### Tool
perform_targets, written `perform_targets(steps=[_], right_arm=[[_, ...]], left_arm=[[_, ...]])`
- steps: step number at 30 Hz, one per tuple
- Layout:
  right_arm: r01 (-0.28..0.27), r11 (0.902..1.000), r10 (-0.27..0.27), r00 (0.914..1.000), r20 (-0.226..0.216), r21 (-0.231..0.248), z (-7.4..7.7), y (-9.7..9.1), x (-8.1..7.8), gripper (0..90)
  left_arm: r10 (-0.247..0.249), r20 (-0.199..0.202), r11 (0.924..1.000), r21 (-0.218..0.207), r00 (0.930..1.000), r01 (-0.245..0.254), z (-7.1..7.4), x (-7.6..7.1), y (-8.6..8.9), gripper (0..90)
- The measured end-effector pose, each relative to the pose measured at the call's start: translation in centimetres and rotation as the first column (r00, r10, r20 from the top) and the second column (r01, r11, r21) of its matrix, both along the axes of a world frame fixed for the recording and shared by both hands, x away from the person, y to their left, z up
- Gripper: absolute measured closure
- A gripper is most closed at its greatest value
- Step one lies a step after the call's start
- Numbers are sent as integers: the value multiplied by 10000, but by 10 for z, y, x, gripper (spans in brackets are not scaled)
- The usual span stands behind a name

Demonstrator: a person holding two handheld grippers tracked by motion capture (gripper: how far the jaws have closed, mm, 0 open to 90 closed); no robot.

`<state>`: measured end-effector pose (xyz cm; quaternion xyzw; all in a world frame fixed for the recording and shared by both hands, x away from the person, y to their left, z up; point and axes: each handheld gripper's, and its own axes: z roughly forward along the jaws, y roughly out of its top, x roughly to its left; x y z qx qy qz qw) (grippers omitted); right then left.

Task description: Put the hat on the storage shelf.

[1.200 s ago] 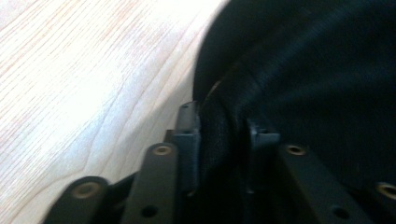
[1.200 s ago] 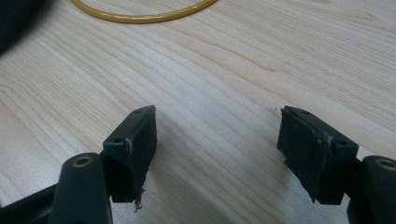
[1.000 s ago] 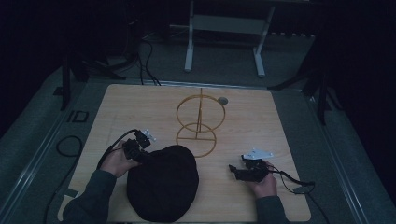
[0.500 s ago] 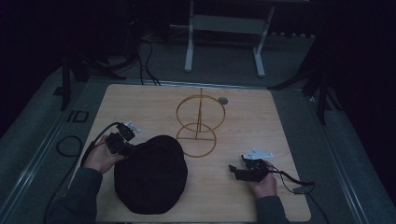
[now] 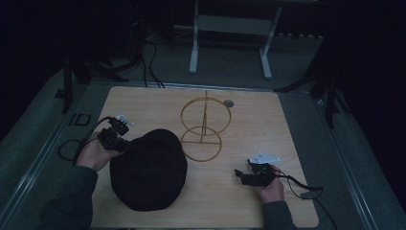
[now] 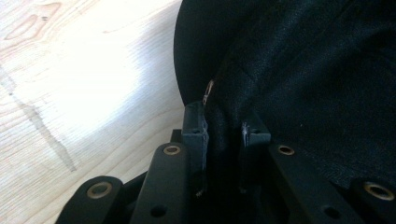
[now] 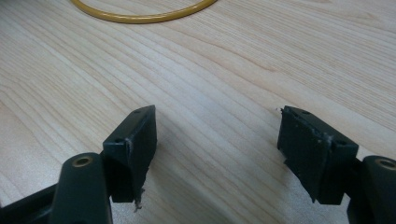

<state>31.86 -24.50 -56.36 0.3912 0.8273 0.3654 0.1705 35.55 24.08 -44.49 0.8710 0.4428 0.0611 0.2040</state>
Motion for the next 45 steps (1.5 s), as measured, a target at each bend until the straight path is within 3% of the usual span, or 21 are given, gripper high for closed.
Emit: perform_targets(steps=[12,45], right_arm=[[2,10000,-2,10000,-22,16,0,0,0,283],[214,9997,-214,9998,-34,88,0,0,0,286]], left_arm=[[631,-208,9980,-90,9978,-633,18,7,13,764],[1293,-118,9909,-350,9915,-1297,61,22,24,759]])
